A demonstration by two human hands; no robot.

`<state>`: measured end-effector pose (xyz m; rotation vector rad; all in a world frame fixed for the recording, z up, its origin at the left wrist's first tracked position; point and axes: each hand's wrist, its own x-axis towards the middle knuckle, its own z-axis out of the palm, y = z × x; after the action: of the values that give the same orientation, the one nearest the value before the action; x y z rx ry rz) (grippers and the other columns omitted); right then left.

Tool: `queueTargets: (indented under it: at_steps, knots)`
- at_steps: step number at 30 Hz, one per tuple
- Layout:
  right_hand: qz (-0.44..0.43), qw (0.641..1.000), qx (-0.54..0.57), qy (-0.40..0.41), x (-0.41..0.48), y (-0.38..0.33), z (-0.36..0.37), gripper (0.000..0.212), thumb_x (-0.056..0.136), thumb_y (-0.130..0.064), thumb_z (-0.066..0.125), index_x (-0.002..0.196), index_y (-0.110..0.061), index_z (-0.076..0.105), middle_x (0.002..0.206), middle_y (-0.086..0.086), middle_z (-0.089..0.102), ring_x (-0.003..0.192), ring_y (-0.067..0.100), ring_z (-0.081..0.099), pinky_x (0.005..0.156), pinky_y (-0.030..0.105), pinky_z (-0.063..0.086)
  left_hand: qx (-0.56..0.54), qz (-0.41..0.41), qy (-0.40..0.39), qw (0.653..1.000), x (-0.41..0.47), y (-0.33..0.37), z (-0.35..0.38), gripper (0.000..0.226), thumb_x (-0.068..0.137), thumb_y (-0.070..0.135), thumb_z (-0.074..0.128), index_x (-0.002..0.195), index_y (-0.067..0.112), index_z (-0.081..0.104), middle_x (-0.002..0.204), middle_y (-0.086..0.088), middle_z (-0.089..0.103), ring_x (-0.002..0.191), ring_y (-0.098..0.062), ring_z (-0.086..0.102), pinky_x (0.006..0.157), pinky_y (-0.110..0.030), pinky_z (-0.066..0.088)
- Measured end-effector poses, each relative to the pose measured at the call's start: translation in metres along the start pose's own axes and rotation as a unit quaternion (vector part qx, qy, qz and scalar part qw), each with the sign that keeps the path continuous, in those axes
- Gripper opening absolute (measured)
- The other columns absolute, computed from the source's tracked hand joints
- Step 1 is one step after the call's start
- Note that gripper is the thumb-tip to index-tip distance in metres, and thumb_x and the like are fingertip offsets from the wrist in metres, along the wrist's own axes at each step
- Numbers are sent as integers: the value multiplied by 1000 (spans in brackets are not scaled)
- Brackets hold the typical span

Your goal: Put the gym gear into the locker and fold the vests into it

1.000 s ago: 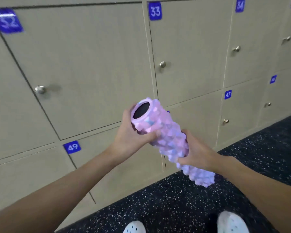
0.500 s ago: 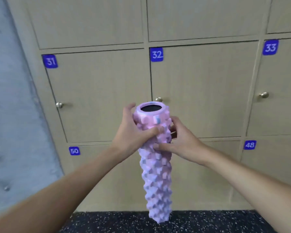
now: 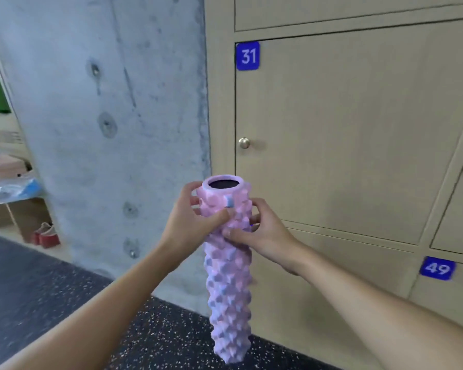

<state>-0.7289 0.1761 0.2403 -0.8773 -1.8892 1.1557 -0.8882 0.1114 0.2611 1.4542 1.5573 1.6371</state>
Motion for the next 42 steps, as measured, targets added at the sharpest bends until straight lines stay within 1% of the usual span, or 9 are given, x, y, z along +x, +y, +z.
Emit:
queueTargets:
  at_steps: [5, 9, 14, 18, 26, 29, 33, 38, 42]
  knots:
    - [8, 1000, 18, -7, 62, 24, 67, 74, 73, -24, 87, 132, -26, 41, 108, -13, 62, 97, 5, 67, 85, 26, 57, -9, -9, 14, 1000, 40, -51, -46, 50, 81, 16, 81, 112, 36, 48, 105, 8, 64, 74, 4, 68, 60, -18, 54]
    - [12, 1000, 21, 17, 105, 50, 110, 69, 71, -19, 88, 122, -26, 42, 104, -14, 63, 94, 9, 68, 89, 38, 57, -18, -19, 23, 999, 70, -91, -69, 50, 80, 12, 81, 117, 28, 52, 102, 14, 64, 73, 7, 67, 60, -14, 52]
    - [9, 999, 25, 29, 136, 75, 147, 69, 67, -19, 91, 114, -29, 41, 96, -16, 63, 83, 1, 65, 82, 33, 57, -17, -24, 25, 999, 92, -135, -87, 56, 79, 11, 81, 122, 26, 48, 102, 20, 58, 73, 15, 63, 62, -12, 52]
    - [9, 999, 3, 42, 147, 99, 169, 70, 65, -23, 92, 110, -33, 39, 97, -14, 62, 89, 13, 67, 83, 40, 57, -24, -42, 27, 998, 94, -171, -92, 51, 83, 5, 77, 119, 26, 47, 96, 20, 57, 71, 17, 62, 60, -11, 50]
    - [35, 997, -27, 57, 150, 138, 182, 63, 71, -18, 88, 112, -21, 39, 98, -16, 56, 83, 4, 59, 65, 11, 46, 14, -68, -19, 997, 91, -216, -92, 55, 82, 11, 80, 120, 29, 45, 101, 18, 54, 74, 16, 60, 70, -14, 54]
    - [25, 997, -35, 65, 154, 141, 184, 64, 72, -19, 87, 113, -22, 38, 98, -16, 56, 83, 5, 60, 74, 26, 53, 9, -63, -11, 998, 94, -222, -93, 53, 80, 14, 81, 116, 33, 46, 103, 19, 55, 81, 7, 61, 76, -19, 54]
    - [23, 997, -43, 65, 157, 145, 187, 66, 72, -22, 87, 114, -24, 37, 100, -13, 58, 88, 14, 63, 83, 41, 56, 9, -59, -19, 998, 93, -226, -92, 53, 82, 16, 80, 117, 36, 45, 107, 23, 53, 81, 22, 58, 71, -9, 50]
    - [31, 997, -55, 49, 155, 139, 179, 69, 73, -19, 86, 118, -26, 34, 101, -14, 57, 89, 15, 62, 82, 36, 55, 55, -72, -41, 995, 97, -228, -96, 68, 82, 25, 80, 139, 31, 42, 131, 11, 51, 125, -11, 52, 97, -37, 52]
    - [34, 996, -81, 33, 143, 126, 168, 70, 74, -25, 86, 116, -26, 31, 101, -21, 49, 95, 14, 58, 87, 36, 52, 65, -82, -40, 994, 94, -220, -98, 71, 83, 28, 79, 141, 33, 39, 128, 20, 47, 126, -14, 49, 103, -43, 49]
